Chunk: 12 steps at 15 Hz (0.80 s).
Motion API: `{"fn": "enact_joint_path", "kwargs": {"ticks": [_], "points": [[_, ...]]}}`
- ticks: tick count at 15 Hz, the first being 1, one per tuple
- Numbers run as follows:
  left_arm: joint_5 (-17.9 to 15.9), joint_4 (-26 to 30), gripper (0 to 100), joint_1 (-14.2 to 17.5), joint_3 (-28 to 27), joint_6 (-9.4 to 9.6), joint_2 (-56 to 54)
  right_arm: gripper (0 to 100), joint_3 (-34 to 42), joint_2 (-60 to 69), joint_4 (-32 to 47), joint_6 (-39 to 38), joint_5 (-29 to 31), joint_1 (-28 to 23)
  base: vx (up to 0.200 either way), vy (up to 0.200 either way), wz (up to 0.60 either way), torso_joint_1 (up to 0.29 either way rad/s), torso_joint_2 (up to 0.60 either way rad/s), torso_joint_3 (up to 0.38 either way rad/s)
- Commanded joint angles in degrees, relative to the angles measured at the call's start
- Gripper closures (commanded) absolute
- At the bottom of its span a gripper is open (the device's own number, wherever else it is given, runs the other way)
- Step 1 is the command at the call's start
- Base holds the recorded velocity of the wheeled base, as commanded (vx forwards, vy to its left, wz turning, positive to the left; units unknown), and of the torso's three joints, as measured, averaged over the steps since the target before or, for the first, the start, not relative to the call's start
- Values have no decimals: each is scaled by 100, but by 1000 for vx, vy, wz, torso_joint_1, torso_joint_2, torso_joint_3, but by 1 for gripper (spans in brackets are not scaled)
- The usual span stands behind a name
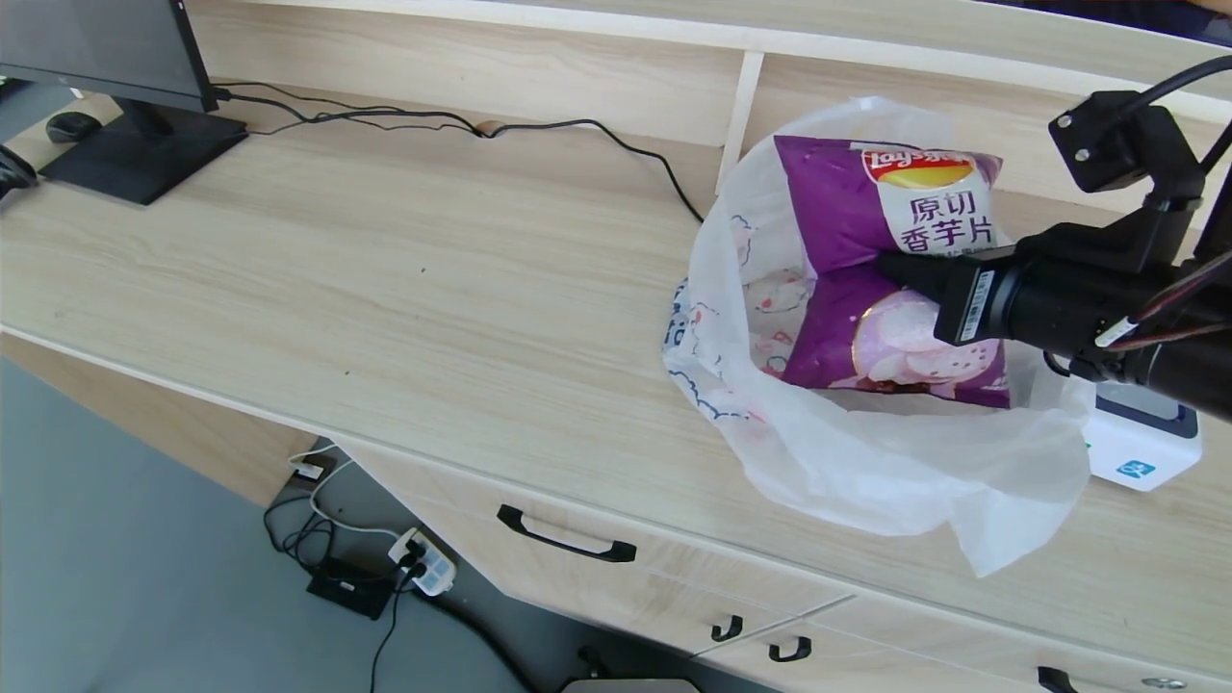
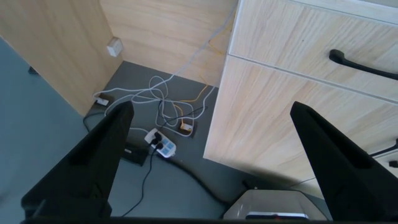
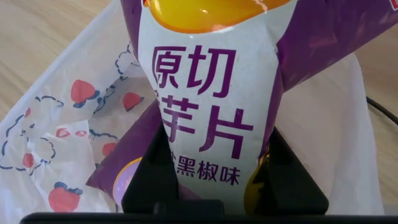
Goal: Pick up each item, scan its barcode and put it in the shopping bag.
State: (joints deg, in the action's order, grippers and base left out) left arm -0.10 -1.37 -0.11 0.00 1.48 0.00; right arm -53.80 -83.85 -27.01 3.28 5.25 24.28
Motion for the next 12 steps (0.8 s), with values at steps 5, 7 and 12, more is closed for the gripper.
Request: {"fn": "enact_joint_path", "kwargs": {"ticks": [5,7,12], "points": [[1,-4,0,2,0,2,9,100,-140,-255,74,-179,-24,77,0,0,0,0,0,0],[1,-4,0,2,0,2,9,100,62,-273,109,-143,55,50,0,0,0,0,0,0],[1,-4,0,2,0,2,9,0,256,-114,21,-143,107,68,0,0,0,0,0,0]]}}
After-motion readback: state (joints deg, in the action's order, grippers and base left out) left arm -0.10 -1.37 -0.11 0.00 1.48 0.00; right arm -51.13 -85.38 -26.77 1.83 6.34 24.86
